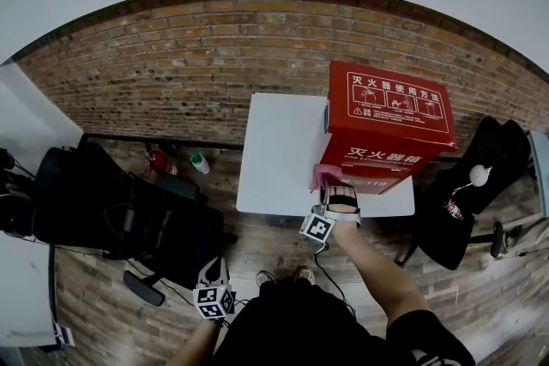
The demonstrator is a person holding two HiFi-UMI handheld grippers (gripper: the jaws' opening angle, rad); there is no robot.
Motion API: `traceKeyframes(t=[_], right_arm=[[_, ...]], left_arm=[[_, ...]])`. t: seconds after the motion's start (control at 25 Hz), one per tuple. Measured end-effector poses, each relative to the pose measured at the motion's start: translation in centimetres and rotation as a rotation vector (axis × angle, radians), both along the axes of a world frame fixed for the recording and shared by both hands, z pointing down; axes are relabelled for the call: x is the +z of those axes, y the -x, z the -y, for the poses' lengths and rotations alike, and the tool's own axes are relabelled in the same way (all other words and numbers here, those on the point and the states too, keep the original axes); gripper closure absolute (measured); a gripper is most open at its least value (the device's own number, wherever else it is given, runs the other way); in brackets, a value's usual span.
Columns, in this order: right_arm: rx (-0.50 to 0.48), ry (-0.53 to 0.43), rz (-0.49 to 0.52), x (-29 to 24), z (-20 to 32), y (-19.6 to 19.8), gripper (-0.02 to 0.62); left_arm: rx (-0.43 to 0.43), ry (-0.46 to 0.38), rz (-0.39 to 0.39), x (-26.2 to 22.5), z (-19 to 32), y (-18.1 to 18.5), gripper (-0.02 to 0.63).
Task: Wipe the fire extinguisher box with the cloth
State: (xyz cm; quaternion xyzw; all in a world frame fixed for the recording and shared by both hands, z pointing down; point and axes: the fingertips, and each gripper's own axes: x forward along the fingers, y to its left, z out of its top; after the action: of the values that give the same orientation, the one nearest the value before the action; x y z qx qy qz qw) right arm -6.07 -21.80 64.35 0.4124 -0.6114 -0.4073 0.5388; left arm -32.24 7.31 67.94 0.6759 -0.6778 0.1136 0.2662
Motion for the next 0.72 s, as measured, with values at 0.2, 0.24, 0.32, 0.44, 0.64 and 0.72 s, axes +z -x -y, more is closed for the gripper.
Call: traceKeyframes(t=[0.2, 0.24, 0.32, 0.44, 0.64, 0.72], right_arm=[[-0.001, 0.012, -0.002, 0.9, 0.0, 0.0, 0.495], [-0.002, 0.015, -0.003, 1.1, 0.0, 0.0, 0.495], [-0.003, 0.027, -0.002, 1.7, 0.0, 0.1, 0.495], [-0.003, 0.034, -0.001, 2.3, 0.0, 0.1, 0.495], [-0.004, 0.059, -0.011, 3.7, -0.1, 0.0, 0.495], [-0.003, 0.068, -0.012, 4.5, -0.1, 0.1, 0.495]], left_arm=[[-0.01, 0.01, 0.0, 0.2, -0.6, 0.2, 0.584], [-0.012, 0.012, 0.0, 0.3, -0.7, 0.2, 0.583], [-0.017, 0.018, 0.001, 0.4, -0.9, 0.3, 0.584], [-0.024, 0.031, -0.003, 0.5, -1.3, 0.3, 0.583], [-0.027, 0.038, 0.002, 0.5, -1.9, 0.3, 0.584], [-0.029, 0.036, -0.001, 0.4, -2.0, 0.2, 0.584]])
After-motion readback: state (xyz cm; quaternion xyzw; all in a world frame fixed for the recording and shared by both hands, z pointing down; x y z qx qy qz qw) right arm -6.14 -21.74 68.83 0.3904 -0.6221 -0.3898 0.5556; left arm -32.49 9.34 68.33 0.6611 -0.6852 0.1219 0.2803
